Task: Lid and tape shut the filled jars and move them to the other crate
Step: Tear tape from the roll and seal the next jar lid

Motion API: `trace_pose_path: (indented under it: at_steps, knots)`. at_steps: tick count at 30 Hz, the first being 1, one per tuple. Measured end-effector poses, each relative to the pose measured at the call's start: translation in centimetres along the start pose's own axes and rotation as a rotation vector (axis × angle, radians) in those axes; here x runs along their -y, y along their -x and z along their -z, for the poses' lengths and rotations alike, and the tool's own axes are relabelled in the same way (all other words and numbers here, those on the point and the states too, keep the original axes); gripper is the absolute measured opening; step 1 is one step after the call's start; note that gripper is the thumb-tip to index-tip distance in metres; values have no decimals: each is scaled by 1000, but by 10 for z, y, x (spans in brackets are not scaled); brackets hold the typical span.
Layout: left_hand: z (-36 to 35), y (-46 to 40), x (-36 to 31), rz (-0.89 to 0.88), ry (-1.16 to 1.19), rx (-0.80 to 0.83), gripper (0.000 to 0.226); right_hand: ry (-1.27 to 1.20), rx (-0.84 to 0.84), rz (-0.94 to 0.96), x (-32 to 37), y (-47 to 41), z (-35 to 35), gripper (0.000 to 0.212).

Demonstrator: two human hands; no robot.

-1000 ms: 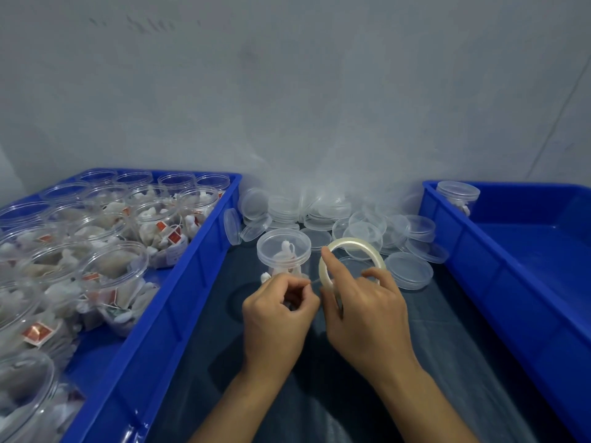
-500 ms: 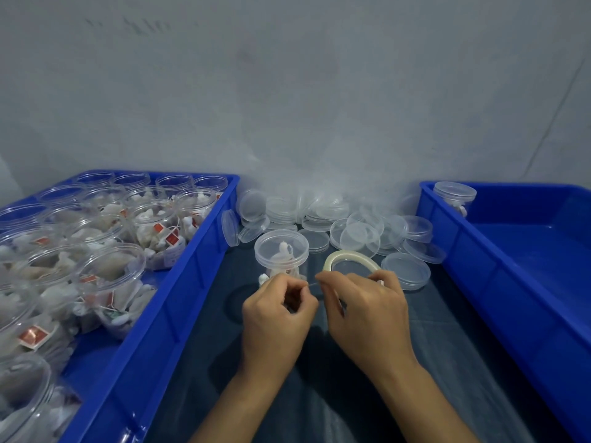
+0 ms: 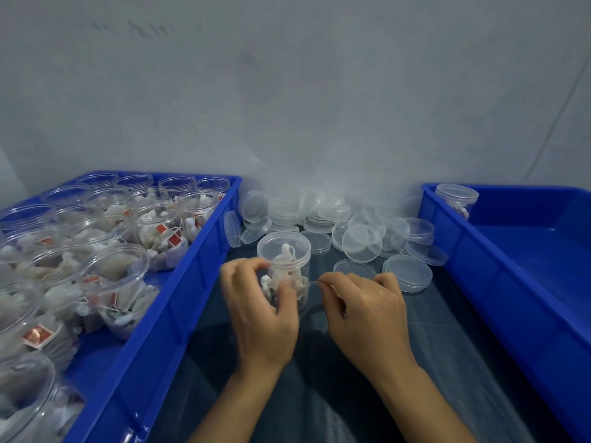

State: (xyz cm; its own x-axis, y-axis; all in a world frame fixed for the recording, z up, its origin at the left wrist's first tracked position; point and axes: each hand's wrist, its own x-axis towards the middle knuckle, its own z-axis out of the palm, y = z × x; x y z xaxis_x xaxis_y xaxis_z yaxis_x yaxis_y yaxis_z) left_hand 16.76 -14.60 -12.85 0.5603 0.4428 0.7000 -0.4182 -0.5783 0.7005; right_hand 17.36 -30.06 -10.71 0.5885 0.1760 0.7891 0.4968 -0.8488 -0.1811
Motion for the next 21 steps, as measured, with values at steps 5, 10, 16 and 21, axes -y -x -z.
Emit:
trace_pose_path:
  at_steps: [5,10,16,21]
  knots:
    - [-5,-4,16,155,23,265,83,6,-22,15,1,0,-2,14]
    - [-3,-4,15,124,65,307,85,8,-28,7,-1,-1,-1,17]
    - [-3,1,5,-39,-130,308,86,7,-26,-30,-7,-2,3,13]
    - [-4,3,1,-13,0,320,86,-2,-15,-38,-8,-2,4,12]
